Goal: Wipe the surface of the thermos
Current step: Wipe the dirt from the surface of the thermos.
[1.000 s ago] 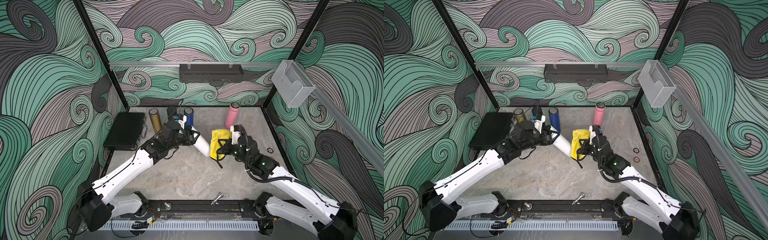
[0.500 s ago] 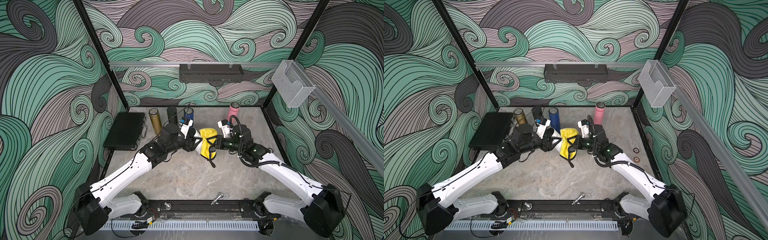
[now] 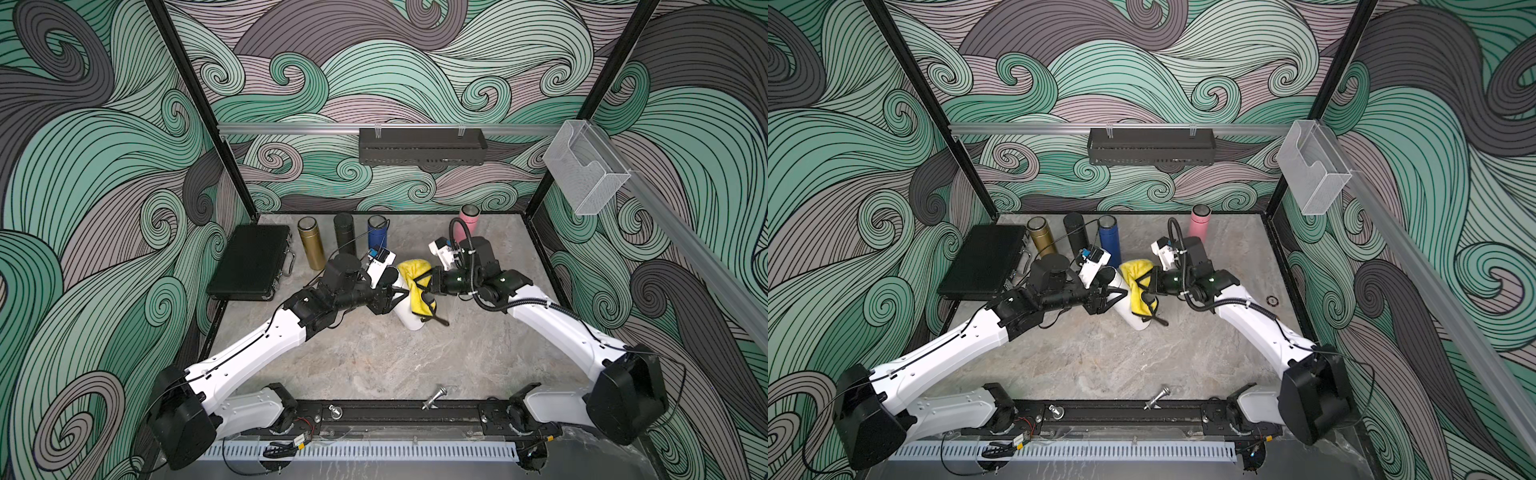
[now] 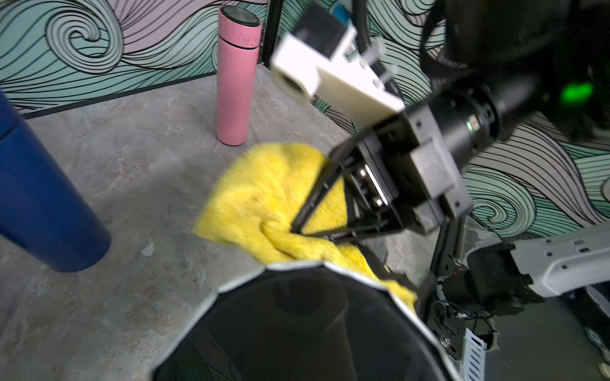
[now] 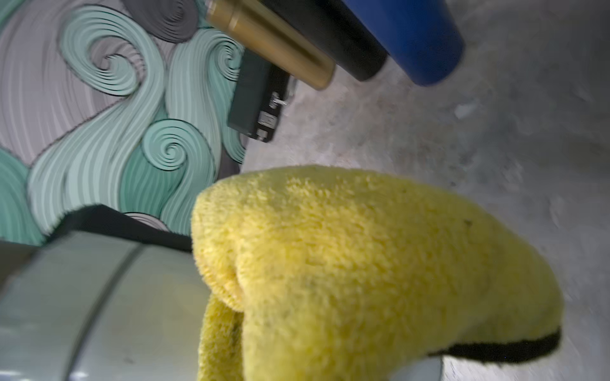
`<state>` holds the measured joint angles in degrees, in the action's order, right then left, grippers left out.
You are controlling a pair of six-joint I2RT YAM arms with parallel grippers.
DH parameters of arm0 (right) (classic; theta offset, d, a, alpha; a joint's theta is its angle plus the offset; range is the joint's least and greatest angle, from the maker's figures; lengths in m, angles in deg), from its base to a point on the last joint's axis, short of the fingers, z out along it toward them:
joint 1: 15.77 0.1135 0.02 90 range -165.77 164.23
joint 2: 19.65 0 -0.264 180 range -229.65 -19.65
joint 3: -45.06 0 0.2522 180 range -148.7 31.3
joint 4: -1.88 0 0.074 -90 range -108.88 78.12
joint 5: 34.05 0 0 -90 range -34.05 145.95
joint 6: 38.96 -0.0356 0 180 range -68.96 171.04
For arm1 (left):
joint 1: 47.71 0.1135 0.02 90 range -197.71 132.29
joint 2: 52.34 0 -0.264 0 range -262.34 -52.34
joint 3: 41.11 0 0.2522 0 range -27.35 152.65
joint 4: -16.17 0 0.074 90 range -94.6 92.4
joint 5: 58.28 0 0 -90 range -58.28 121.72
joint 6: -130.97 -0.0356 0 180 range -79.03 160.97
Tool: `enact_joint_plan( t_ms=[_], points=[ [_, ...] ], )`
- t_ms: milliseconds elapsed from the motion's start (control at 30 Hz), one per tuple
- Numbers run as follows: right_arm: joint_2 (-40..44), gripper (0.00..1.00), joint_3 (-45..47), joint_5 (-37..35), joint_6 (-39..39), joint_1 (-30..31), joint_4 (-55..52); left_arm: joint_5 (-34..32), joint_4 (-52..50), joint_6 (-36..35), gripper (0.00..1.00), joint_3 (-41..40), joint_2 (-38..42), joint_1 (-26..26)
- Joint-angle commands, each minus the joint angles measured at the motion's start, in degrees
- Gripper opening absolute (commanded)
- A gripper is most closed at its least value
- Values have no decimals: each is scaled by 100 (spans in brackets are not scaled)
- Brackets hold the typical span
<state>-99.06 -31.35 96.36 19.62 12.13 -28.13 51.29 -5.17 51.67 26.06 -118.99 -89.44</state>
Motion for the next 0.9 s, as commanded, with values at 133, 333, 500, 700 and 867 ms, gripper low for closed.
enact_joint_plan(
  t_ms=[133, 333, 500, 700, 867],
  points=[
    [-859, 0, -378, 2139, 750, -19, -268, 436, 637, -167, 0, 264, 155, -107],
    [-1008, 0, 560, 2324, 790, -36, -58, 278, 573, -217, 0, 266, 301, -107],
    [-876, 0, 898, 2225, 843, -48, -76, 242, 599, -213, 0, 295, 322, -107],
    [-931, 0, 139, 2408, 785, -61, -64, 275, 607, -165, 0, 319, 173, -107],
    [-953, 0, -392, 2534, 589, -60, 7, -6, 617, -130, 0, 270, 165, -107]
  ],
)
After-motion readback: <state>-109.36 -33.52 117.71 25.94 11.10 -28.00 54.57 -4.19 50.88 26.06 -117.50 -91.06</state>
